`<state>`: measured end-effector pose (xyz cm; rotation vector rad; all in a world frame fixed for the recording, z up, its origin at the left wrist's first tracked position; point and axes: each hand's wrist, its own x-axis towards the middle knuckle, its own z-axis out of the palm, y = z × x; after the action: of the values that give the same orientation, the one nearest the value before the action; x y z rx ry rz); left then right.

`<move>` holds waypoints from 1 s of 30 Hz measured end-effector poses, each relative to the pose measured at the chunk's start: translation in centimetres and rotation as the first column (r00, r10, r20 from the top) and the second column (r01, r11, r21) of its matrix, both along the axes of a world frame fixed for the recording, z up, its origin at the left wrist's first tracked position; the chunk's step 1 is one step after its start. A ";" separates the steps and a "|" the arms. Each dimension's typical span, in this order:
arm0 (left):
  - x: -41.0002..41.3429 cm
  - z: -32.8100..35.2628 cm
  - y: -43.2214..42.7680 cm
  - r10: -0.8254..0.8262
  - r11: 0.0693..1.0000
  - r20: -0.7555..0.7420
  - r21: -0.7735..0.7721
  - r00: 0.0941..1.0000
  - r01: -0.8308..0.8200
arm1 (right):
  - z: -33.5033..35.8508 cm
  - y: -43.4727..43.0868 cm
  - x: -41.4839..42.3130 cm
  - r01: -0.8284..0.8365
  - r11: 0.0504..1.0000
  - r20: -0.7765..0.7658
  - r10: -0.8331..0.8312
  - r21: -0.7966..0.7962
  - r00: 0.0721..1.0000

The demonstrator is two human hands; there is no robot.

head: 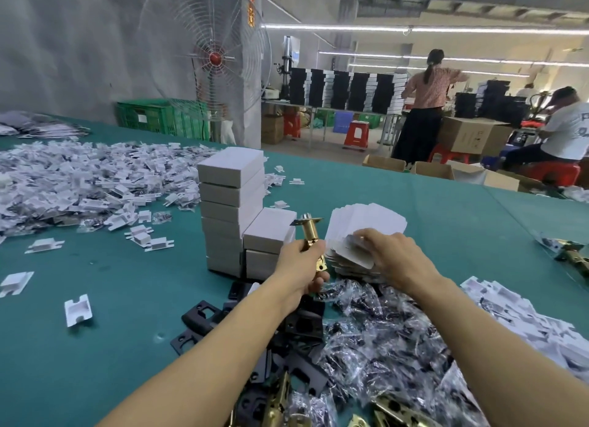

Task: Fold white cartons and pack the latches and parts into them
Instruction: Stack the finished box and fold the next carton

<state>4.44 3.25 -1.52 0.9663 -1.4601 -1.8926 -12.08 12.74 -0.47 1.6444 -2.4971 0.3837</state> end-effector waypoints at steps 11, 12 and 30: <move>-0.1 -1.1 -1.1 0.036 0.999 -0.011 -0.011 0.999 -0.036 | -1.7 -0.2 -0.2 0.027 0.948 0.170 0.029 -0.318 0.985; -0.2 -1.1 -1.2 0.034 0.999 -0.011 -0.015 0.999 -0.034 | -1.6 -0.3 -0.3 0.057 0.911 0.206 0.031 -0.409 0.978; -8.9 2.7 0.6 0.045 0.994 0.084 -0.103 0.995 -0.037 | -0.6 2.4 -2.5 0.420 0.713 0.456 -0.157 -0.561 0.876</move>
<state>-4.46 3.89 1.22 1.0327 -1.5582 -1.7490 -14.57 15.11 -1.04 0.9280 -2.3679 1.4522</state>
